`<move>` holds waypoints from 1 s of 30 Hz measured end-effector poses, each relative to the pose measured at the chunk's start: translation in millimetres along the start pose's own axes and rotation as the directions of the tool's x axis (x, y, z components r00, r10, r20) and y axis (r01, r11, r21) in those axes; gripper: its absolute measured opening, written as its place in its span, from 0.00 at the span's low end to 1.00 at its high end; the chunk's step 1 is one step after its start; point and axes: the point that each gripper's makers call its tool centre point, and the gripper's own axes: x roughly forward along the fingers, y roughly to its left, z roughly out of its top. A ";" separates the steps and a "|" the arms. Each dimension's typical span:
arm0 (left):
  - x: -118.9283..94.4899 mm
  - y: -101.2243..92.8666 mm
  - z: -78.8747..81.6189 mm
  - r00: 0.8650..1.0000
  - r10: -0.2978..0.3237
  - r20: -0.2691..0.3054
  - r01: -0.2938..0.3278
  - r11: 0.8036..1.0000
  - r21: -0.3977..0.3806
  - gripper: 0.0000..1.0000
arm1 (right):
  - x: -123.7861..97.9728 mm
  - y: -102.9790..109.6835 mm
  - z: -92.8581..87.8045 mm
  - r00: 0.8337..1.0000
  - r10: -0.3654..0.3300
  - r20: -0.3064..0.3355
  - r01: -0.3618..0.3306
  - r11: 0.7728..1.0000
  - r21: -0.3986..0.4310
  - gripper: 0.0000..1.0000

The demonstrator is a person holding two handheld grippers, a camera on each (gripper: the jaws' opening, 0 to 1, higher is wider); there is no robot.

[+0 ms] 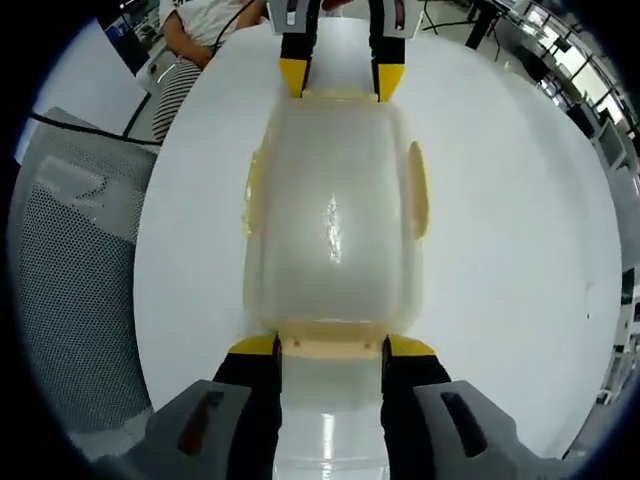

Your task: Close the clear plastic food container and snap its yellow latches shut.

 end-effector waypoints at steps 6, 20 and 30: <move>-5.7 -3.6 -4.2 0.999 -0.018 -0.048 0.019 1.000 0.012 0.33 | -6.2 4.8 5.6 0.998 0.015 0.065 -0.015 1.000 -0.001 0.35; -54.7 1.6 19.1 1.000 -0.011 -0.015 0.011 1.000 -0.005 0.33 | -54.3 -2.3 6.7 0.991 0.010 0.137 -0.006 0.999 -0.032 0.35; -70.1 0.4 28.2 1.000 -0.001 -0.015 0.001 1.000 -0.003 0.33 | -78.5 -2.5 8.5 0.987 0.010 0.163 -0.004 0.999 -0.040 0.35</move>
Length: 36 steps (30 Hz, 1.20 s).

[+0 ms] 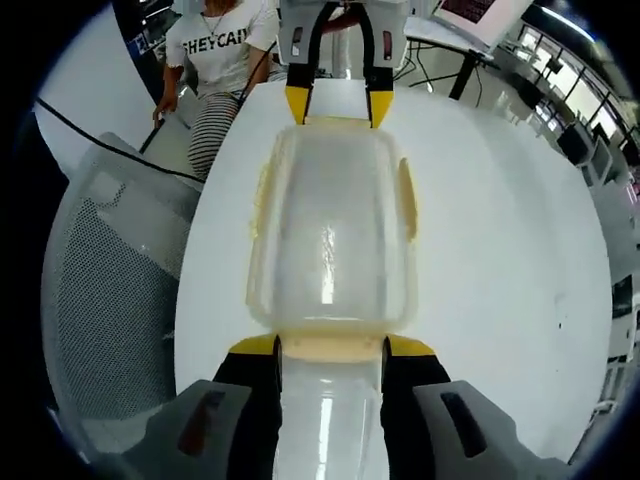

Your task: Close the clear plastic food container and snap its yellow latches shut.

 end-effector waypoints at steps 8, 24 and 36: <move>-0.5 -0.9 4.7 1.000 0.002 -0.011 -0.002 1.000 -0.004 0.33 | -0.6 -1.1 -3.2 1.000 -0.005 -0.009 0.005 1.000 -0.009 0.35; 9.3 -3.4 38.4 1.000 0.000 0.029 0.001 1.000 -0.027 0.33 | -13.9 -0.3 -37.6 0.999 -0.001 -0.042 0.000 1.000 -0.026 0.35; 24.2 -3.5 74.5 0.999 0.010 0.035 -0.010 1.000 -0.016 0.33 | -26.0 2.1 -74.6 0.999 0.013 -0.045 -0.014 1.000 -0.025 0.35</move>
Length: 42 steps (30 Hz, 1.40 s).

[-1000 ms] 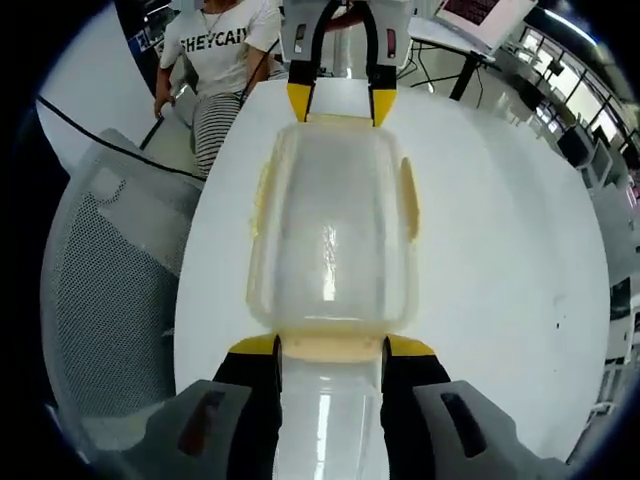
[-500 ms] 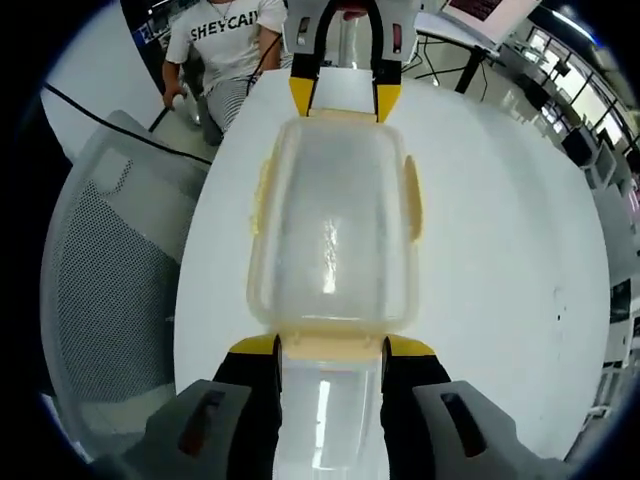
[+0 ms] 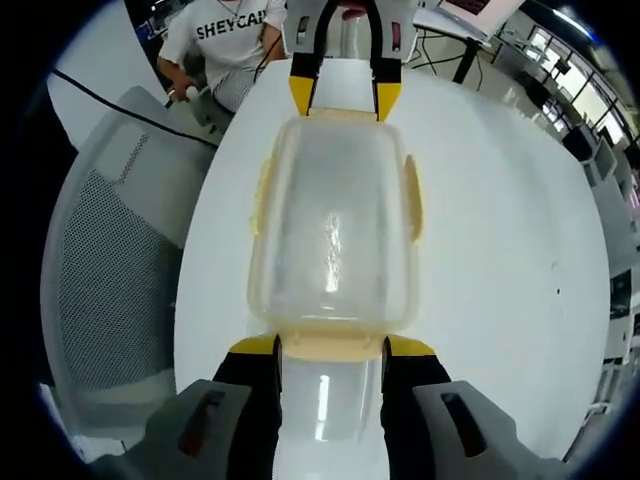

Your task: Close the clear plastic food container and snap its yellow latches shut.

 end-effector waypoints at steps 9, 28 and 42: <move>15.1 -3.7 32.4 1.000 -0.004 0.006 0.004 1.000 -0.020 0.33 | -8.0 2.7 -35.6 1.000 0.008 -0.019 -0.009 1.000 -0.022 0.35; 45.5 -0.8 98.7 0.999 -0.002 0.037 0.002 1.000 -0.022 0.33 | -26.2 9.2 -107.9 0.999 -0.004 -0.033 0.003 1.000 -0.027 0.35; 56.5 -1.6 127.0 0.999 0.005 0.044 -0.005 1.000 0.001 0.33 | -32.2 14.5 -137.2 0.999 -0.012 -0.033 0.012 1.000 -0.007 0.35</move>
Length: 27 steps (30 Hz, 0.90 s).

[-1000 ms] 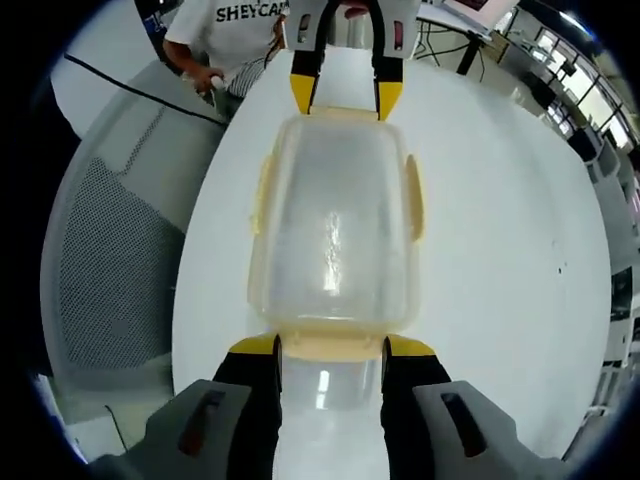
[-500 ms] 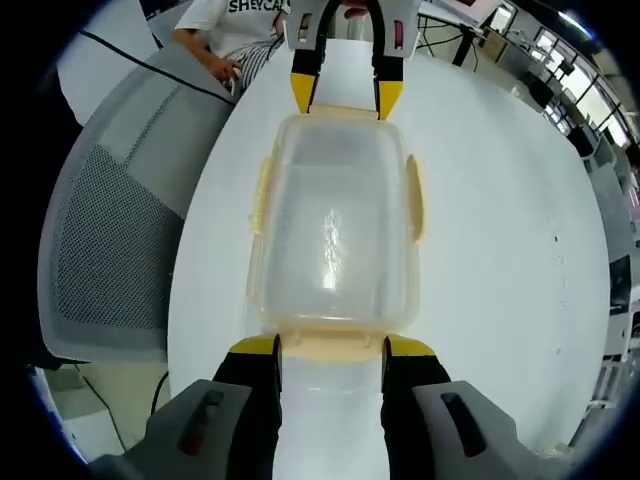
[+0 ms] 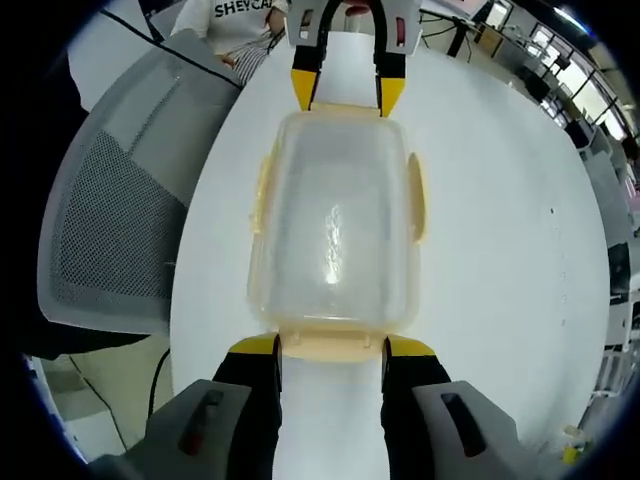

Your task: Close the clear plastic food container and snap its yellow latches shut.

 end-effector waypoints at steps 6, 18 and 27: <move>0.0 0.8 1.0 1.000 0.007 -0.006 -0.007 1.000 0.008 0.33 | -2.1 -0.7 -0.5 1.000 -0.014 0.005 0.014 1.000 0.002 0.35; 7.8 0.0 1.9 1.000 0.002 0.010 -0.002 1.000 0.006 0.34 | 4.6 1.1 -6.1 1.000 -0.017 0.025 0.017 0.999 0.029 0.35; 8.7 -0.9 0.9 1.000 0.007 0.005 -0.007 1.000 0.030 0.34 | 5.1 3.5 -7.5 0.998 -0.027 0.054 0.028 1.000 -0.015 0.37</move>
